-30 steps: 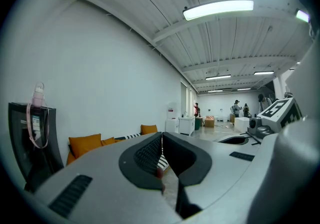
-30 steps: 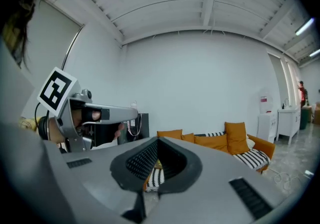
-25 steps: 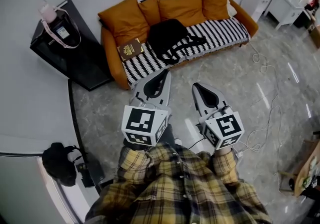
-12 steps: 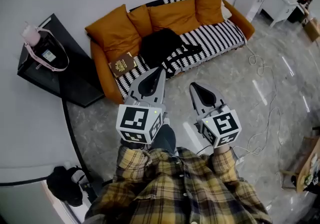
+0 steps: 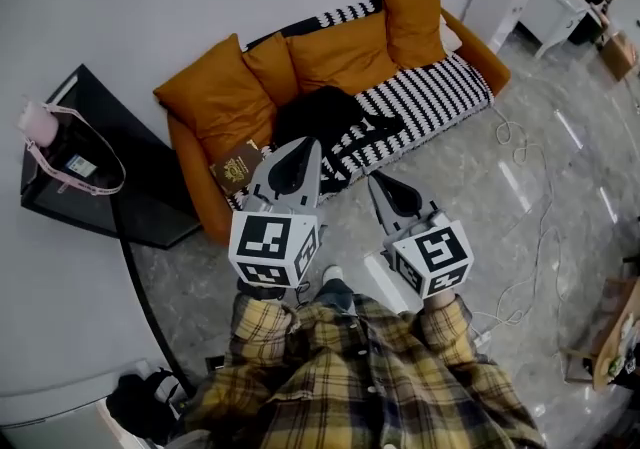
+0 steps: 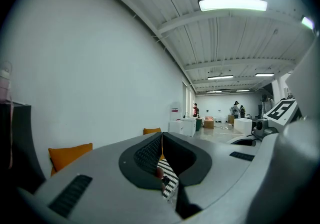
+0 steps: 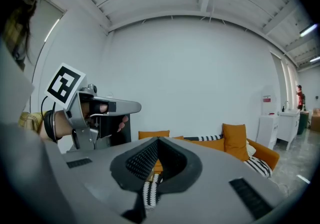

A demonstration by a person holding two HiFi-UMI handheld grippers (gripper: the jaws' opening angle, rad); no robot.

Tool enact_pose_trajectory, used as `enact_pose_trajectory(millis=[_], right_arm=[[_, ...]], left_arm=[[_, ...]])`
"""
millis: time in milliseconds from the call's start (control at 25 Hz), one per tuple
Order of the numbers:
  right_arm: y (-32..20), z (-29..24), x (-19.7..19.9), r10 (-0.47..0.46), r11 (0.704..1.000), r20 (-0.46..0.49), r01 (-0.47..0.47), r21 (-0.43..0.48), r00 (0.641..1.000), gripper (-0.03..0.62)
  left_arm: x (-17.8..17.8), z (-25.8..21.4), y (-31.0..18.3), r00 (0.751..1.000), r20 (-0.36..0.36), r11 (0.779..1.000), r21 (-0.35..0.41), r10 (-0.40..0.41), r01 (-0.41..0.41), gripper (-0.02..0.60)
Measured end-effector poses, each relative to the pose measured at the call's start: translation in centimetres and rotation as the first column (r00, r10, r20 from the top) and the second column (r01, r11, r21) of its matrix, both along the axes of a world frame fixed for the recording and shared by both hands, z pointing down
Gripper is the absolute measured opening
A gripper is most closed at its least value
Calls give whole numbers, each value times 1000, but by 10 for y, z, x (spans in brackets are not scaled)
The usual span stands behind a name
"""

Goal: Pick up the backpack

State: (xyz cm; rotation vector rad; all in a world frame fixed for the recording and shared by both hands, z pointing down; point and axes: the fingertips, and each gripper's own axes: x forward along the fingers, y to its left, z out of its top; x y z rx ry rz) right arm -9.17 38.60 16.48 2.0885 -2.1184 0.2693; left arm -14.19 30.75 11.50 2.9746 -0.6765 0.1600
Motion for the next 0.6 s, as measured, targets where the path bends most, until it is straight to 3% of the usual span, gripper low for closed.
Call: enact_pose_trajectory(millis=[320, 600], right_arm=[[-57, 9, 16, 6, 1000, 0, -6, -11, 1000, 15], [-77, 13, 19, 31, 999, -10, -32, -29, 999, 15]], left_arm=[[11, 12, -58, 1000, 12, 1000, -4, -8, 8, 23], [2, 16, -83, 1000, 3, 1000, -21, -11, 11, 23]])
